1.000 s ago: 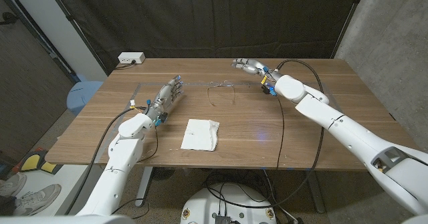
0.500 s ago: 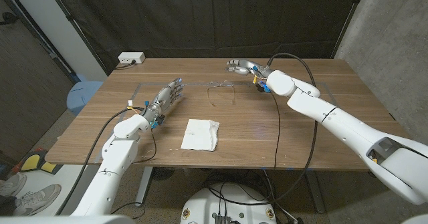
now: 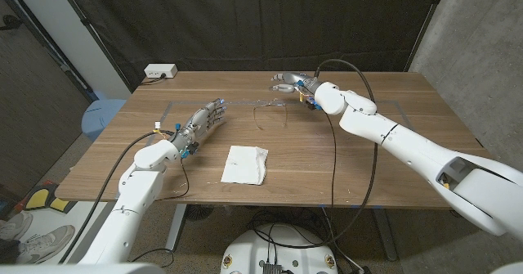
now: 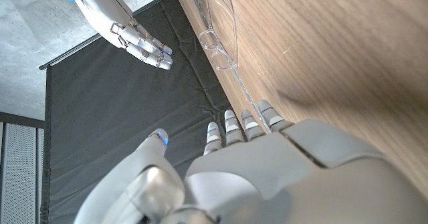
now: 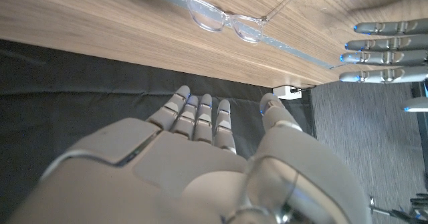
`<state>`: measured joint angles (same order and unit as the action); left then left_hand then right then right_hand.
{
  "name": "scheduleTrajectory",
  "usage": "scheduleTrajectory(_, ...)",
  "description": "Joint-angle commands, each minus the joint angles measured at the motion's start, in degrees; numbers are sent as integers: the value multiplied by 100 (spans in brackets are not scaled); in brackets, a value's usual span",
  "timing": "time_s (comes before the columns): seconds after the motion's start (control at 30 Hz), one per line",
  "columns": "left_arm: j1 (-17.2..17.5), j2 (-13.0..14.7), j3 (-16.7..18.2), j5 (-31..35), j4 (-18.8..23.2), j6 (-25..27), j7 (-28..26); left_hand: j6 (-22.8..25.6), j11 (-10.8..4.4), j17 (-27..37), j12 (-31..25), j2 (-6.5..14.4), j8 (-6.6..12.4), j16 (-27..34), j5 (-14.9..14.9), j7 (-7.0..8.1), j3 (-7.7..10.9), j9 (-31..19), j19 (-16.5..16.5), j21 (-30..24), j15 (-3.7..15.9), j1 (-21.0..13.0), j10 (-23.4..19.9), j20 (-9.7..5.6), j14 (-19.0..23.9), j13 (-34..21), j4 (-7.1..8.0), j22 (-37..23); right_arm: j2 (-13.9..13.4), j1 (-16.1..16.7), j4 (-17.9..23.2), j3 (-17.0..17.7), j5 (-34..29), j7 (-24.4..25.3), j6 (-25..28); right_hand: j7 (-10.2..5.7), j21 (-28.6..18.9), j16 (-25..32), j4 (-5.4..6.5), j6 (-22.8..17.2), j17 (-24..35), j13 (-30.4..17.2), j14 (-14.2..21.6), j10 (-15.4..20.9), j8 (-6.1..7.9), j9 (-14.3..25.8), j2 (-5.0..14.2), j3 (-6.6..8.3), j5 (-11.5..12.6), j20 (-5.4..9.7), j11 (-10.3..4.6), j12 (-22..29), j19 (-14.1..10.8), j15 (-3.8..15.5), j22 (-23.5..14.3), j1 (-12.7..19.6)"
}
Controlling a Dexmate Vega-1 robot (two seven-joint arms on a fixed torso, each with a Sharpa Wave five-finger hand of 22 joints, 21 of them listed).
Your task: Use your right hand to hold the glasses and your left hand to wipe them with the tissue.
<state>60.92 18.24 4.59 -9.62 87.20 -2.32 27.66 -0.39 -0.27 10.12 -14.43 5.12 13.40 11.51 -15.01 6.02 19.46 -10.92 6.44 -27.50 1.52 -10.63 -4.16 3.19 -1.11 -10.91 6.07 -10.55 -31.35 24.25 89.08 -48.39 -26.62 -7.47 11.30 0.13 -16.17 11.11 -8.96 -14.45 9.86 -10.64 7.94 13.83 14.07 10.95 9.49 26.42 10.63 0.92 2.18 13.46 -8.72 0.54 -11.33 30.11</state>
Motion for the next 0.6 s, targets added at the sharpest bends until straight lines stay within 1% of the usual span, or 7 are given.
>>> scheduleTrajectory(0.03, -16, 69, 20, -53, -104, -37, 164, 87, 10, 18, -38, -31, 58, 40, 29, -9, -15, -11, -32, 35, -3, 16, -93, 13, 74, -21, 1, -27, 319, -313, -428, -515, -807, 431, 66, -49, -112, 73, -60, -397, 23, -14, 356, 399, 111, 9, -59, 13, 8, 23, -98, 109, -233, 124, -19, 321)
scheduleTrajectory(0.1, -12, 64, 31, -67, -119, -51, 172, 111, 28, 19, -41, -33, 61, 44, 32, -13, -21, -11, -33, 38, -6, 23, -113, 21, 96, -21, 7, -28, 373, -361, -521, -566, -876, 439, 54, -85, -138, 85, -65, -463, 25, -13, 457, 480, 121, 9, -82, -2, 12, 35, -163, 121, -295, 184, -22, 400)
scheduleTrajectory(0.23, 2, 58, 55, -93, -131, -64, 186, 159, 31, 21, -37, -37, 67, 44, 39, -23, -38, -11, -43, 40, -5, 43, -129, 33, 118, -21, 25, -30, 500, -447, -712, -688, -1079, 515, 89, -112, -158, 84, -82, -529, 24, -14, 534, 551, 131, 8, -97, -5, 21, 39, -199, 128, -340, 213, -24, 501)
scheduleTrajectory(0.3, 15, 48, 75, -105, -136, -75, 175, 170, 32, 22, -38, -39, 66, 43, 41, -26, -46, -11, -45, 42, -2, 56, -144, 34, 126, -21, 35, -31, 595, -514, -865, -793, -1240, 598, 101, -132, -177, 68, -115, -563, 18, -14, 570, 643, 133, 7, -120, 7, 35, 48, -188, 147, -386, 231, -25, 620)
scheduleTrajectory(0.37, 21, 44, 86, -113, -144, -80, 173, 196, 46, 23, -37, -40, 70, 40, 44, -35, -56, -11, -50, 43, -2, 69, -153, 41, 130, -21, 47, -32, 671, -532, -957, -862, -1403, 719, 183, -173, -192, 59, -139, -638, 13, -14, 656, 701, 144, 6, -189, -4, 55, 48, -227, 143, -417, 266, -27, 770)
scheduleTrajectory(0.47, 35, 32, 109, -128, -153, -83, 162, 211, 50, 25, -36, -42, 66, 36, 48, -36, -71, -11, -53, 46, -7, 92, -170, 53, 135, -21, 65, -34, 766, -549, -1085, -930, -1564, 880, 255, -219, -240, 74, -112, -810, 24, -18, 849, 949, 176, 4, -341, -100, 75, 32, -351, 192, -520, 340, -33, 925)
scheduleTrajectory(0.6, 49, 21, 132, -142, -166, -81, 151, 215, 47, 27, -33, -46, 60, 36, 50, -33, -84, -12, -56, 47, -4, 111, -176, 64, 145, -21, 80, -36, 873, -588, -1276, -1025, -1748, 1093, 266, -308, -304, 108, -86, -1015, 36, -23, 1124, 1241, 204, 1, -481, -211, 118, 22, -417, 251, -653, 492, -42, 1078)
